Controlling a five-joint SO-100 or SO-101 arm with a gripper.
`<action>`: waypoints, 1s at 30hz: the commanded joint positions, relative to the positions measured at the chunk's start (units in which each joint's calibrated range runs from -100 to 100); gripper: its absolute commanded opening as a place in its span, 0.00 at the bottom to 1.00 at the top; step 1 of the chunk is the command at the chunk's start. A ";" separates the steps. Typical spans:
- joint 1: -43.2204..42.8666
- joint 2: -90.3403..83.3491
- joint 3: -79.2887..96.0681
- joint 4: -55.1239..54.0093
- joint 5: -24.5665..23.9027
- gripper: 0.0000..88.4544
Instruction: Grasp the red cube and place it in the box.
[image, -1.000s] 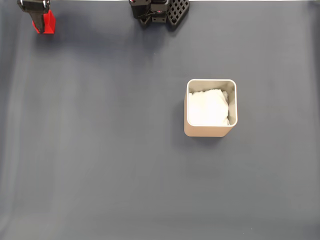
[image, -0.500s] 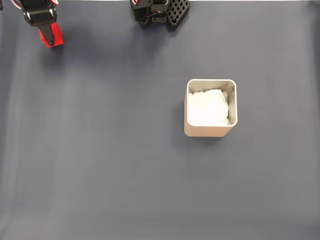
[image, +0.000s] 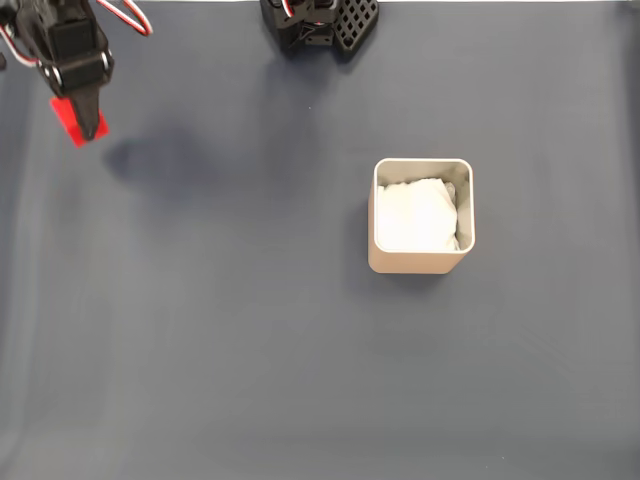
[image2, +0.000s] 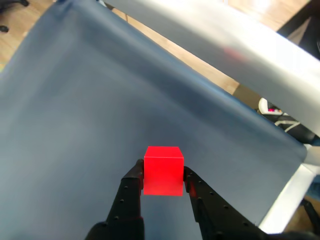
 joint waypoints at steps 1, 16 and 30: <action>-3.82 -3.85 -3.81 0.40 0.78 0.00; -20.72 -11.55 -3.44 1.39 2.44 0.00; -35.27 -20.55 2.03 2.21 4.05 0.00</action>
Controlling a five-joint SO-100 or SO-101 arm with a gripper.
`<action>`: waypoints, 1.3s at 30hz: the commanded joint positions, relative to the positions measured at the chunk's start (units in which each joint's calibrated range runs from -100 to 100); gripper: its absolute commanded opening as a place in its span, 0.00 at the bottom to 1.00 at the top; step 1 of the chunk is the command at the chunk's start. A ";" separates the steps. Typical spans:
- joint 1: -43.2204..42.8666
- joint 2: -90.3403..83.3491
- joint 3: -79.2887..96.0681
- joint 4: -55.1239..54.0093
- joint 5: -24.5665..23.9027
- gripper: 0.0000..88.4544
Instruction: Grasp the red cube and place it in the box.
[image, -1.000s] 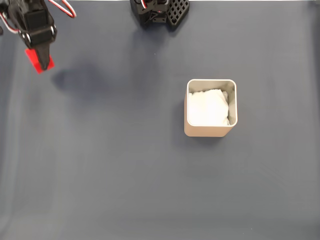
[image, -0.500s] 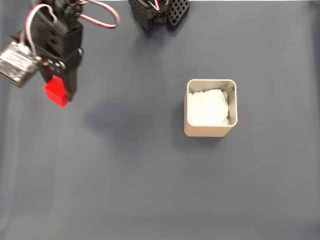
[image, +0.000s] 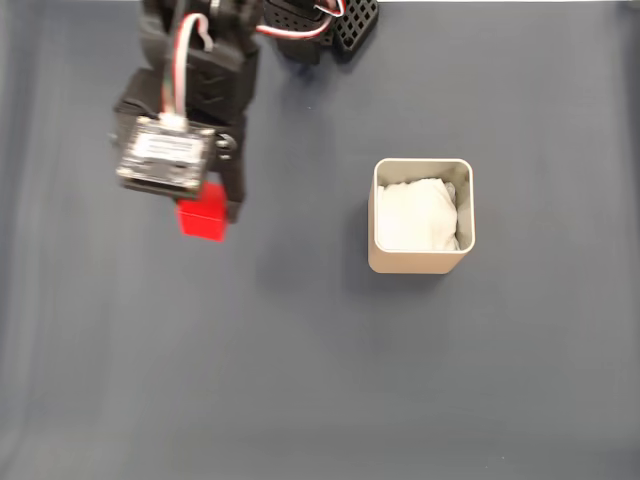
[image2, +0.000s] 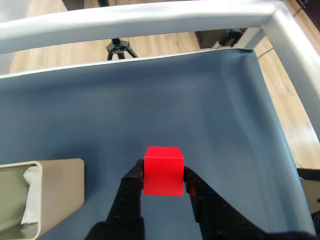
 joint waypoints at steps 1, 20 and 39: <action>-3.50 -3.86 0.02 -0.31 0.44 0.00; -19.47 -12.60 7.13 -1.95 1.47 0.00; -30.69 -10.44 7.41 -3.43 1.12 0.00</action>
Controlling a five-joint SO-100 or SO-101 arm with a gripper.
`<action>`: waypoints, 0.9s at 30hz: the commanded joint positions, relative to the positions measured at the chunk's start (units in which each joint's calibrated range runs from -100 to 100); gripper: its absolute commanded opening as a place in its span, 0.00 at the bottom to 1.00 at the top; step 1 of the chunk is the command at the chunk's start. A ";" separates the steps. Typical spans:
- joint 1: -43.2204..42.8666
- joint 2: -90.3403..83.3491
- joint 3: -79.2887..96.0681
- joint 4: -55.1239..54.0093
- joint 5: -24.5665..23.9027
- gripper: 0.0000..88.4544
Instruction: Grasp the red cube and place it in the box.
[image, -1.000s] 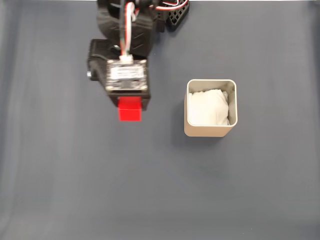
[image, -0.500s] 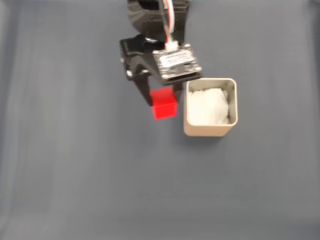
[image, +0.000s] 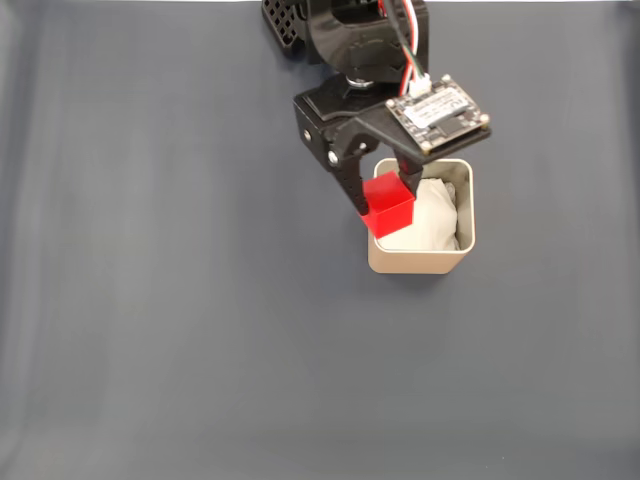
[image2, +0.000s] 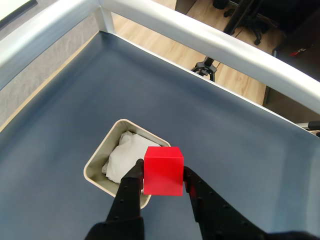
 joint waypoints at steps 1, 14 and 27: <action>-1.58 0.26 -0.61 -0.99 -0.49 0.00; -4.70 2.34 -0.52 -2.88 -1.03 0.00; -6.97 2.08 0.03 -2.72 -1.86 0.00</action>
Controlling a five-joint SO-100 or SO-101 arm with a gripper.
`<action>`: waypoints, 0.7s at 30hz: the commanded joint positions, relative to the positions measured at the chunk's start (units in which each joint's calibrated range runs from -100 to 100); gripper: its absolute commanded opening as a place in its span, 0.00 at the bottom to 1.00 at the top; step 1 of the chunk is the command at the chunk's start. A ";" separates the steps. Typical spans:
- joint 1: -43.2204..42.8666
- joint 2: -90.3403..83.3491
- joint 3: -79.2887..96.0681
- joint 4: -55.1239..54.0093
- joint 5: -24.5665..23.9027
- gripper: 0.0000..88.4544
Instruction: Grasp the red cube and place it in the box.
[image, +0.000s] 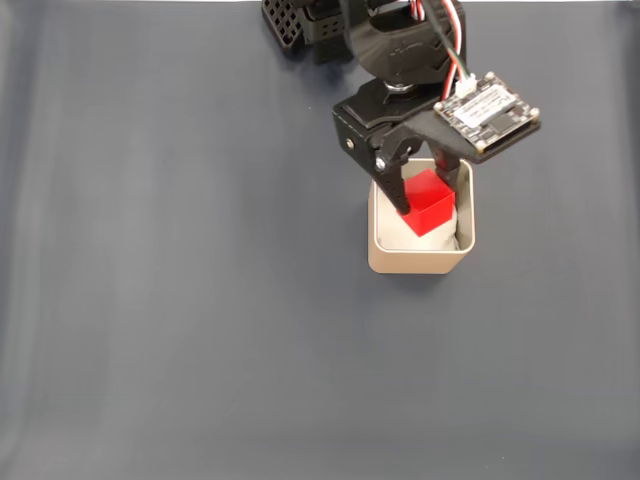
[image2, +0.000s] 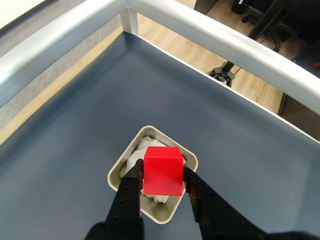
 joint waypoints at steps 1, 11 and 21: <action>-0.72 -0.68 -0.06 -0.44 -0.34 0.00; -1.72 -1.89 0.94 0.38 -0.68 0.01; -1.36 -2.24 1.31 0.54 -2.05 0.11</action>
